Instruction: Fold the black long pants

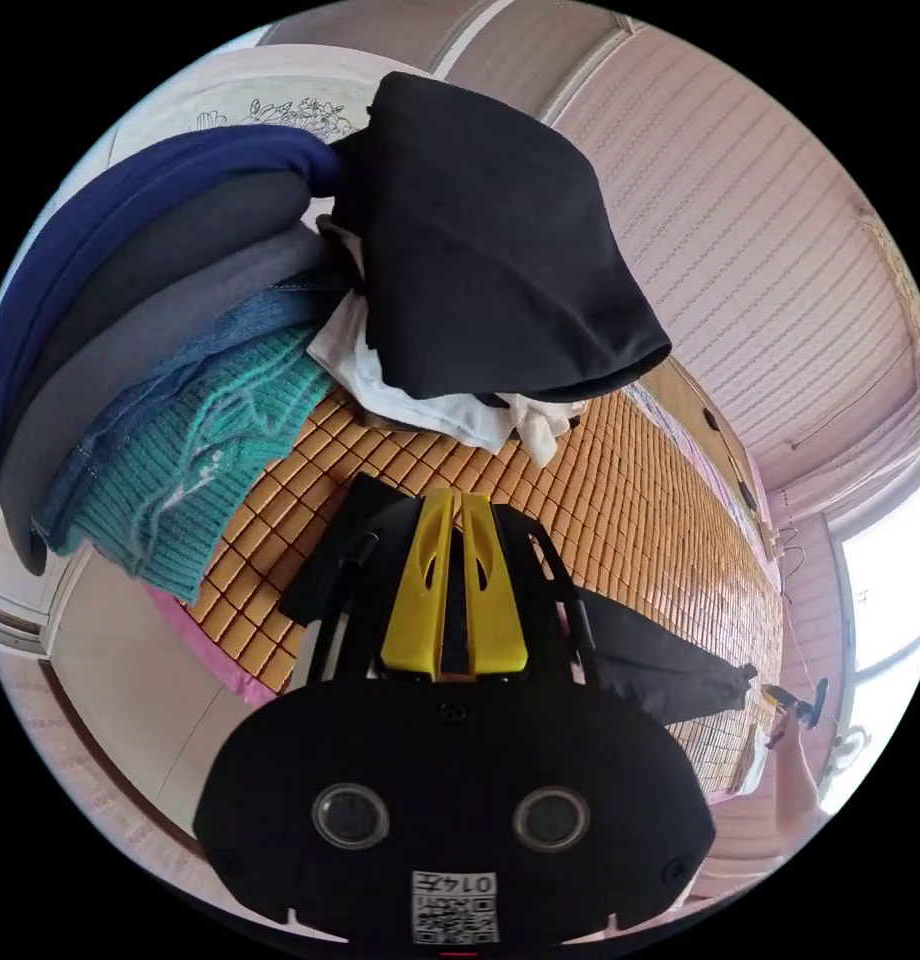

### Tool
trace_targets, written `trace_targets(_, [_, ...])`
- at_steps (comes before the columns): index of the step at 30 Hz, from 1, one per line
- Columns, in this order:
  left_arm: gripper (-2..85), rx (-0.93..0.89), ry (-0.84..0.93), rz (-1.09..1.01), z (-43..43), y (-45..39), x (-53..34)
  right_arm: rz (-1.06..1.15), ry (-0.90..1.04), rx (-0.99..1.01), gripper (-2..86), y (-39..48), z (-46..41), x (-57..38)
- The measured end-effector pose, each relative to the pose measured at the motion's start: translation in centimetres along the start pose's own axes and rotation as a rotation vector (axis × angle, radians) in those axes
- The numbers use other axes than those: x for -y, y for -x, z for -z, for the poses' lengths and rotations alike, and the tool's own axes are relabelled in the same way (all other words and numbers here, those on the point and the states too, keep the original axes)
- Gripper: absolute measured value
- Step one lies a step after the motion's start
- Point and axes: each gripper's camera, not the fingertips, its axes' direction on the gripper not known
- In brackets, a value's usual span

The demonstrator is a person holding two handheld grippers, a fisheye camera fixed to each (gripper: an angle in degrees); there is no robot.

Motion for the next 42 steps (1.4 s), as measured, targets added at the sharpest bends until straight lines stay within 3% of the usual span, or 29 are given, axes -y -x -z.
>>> trace_targets(4, [-0.3,-0.047,0.098,-0.419,-1.7,-11.4,-2.8,0.035,0.037,-0.007,13.7,-0.5,-1.8,-1.5])
trace_targets(7, [-0.1,-0.180,0.224,-0.608,-4.5,-19.1,-7.8,0.067,0.069,-0.003,13.9,0.3,-4.0,-2.5])
trace_targets(10, [0.3,-0.166,0.356,-0.722,-8.7,-24.8,-12.3,0.102,0.041,-0.111,13.1,1.7,-4.4,-3.3])
trace_targets(12, [0.0,-0.067,0.415,-0.768,-11.0,-27.2,-14.3,0.121,0.020,-0.155,8.5,2.2,-3.7,-3.9])
trace_targets(14, [-0.6,-0.039,0.353,-0.811,-10.7,-28.7,-15.1,0.135,-0.005,-0.132,4.1,2.3,-3.1,-4.6])
trace_targets(17, [-0.9,-0.022,0.375,-0.848,-10.8,-30.1,-15.3,0.128,0.015,-0.115,2.8,1.5,-2.5,-5.7])
trace_targets(20, [-1.0,-0.061,0.452,-0.833,-10.6,-30.4,-15.1,0.086,-0.074,-0.032,2.4,-0.5,0.8,-9.2])
trace_targets(23, [-1.0,-0.114,0.506,-0.853,-9.7,-31.0,-16.4,0.095,-0.058,-0.069,2.7,-2.5,3.4,-14.3])
trace_targets(27, [-1.0,-0.169,0.509,-0.929,-8.3,-33.6,-19.3,0.022,-0.025,-0.177,5.0,-5.1,5.4,-20.1])
trace_targets(30, [-1.0,-0.162,0.452,-0.987,-6.7,-36.2,-20.1,-0.076,-0.109,-0.172,5.9,-6.1,6.8,-22.8])
trace_targets(36, [-0.8,-0.216,0.429,-1.095,-6.2,-41.1,-23.0,-0.161,-0.080,-0.024,8.1,-6.9,2.6,-23.8])
trace_targets(42, [-0.9,-0.203,0.478,-1.080,-9.1,-42.5,-24.0,-0.147,-0.105,-0.083,2.2,-5.4,3.9,-24.9])
